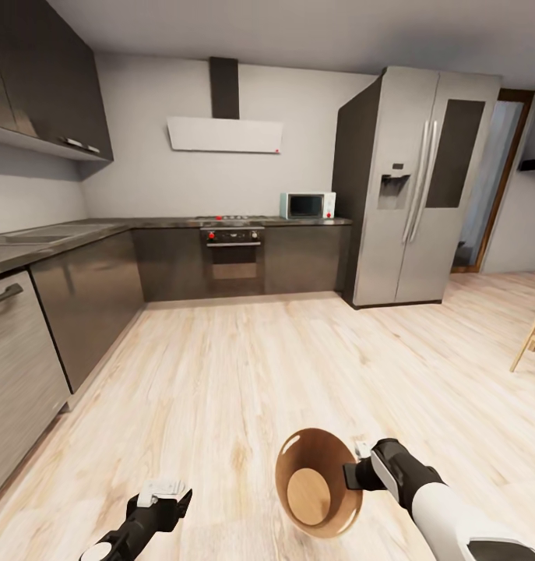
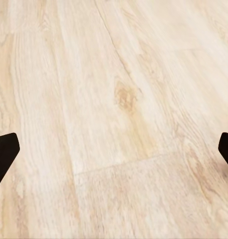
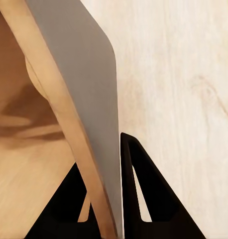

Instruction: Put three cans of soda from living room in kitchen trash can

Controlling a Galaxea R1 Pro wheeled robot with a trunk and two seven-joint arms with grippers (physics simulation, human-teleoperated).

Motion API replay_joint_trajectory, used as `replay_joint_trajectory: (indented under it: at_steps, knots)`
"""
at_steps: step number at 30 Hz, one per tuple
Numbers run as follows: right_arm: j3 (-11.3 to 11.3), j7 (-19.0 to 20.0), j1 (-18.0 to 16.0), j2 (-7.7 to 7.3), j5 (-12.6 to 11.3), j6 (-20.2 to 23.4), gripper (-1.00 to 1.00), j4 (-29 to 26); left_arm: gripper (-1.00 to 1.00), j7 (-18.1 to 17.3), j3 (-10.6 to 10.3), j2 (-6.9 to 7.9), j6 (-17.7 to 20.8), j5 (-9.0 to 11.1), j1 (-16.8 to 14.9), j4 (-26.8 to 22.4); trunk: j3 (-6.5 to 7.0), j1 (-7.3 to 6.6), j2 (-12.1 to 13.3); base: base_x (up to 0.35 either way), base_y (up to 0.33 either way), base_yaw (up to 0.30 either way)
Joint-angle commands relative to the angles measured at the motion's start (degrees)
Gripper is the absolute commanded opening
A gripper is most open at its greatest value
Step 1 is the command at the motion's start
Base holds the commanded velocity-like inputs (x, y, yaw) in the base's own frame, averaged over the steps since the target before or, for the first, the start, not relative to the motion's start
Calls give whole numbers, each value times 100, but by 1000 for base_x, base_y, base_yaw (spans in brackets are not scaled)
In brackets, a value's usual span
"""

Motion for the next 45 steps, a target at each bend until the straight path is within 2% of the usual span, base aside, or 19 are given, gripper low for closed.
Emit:
replay_joint_trajectory:
  at_steps: [1, 18, 24, 33, 39, 45]
  knots:
    - [-28, 45, -2, 3, -85, 5, -100, -4, 100, 1, 0, 0, -2, -1, 0, 0, 10, -23, 41, 0, 0, 0]
    - [-30, 61, 15, -18, -84, 9, -100, -2, 100, 2, 0, 0, -9, 7, 0, 0, 159, -396, 723, 0, 0, 0]
    - [-45, 339, 16, -40, -75, 42, -100, -2, 100, 2, 0, 0, -9, 4, 0, 1, 212, -528, 963, 0, 0, 0]
    - [-64, 402, 17, -55, -82, 240, -100, -2, 100, 2, -2, 0, -9, 1, 0, 1, 291, -726, 1324, 0, 0, 0]
    - [-77, 430, 17, -89, -87, 398, -100, 2, 100, 2, -1, 0, -9, 4, 0, 1, 344, -858, 1565, 0, 0, 0]
    - [-80, 439, 17, -187, -92, 420, -100, 6, 100, -2, -3, 0, -9, 11, 0, -6, 397, -989, 1806, 0, 0, 0]
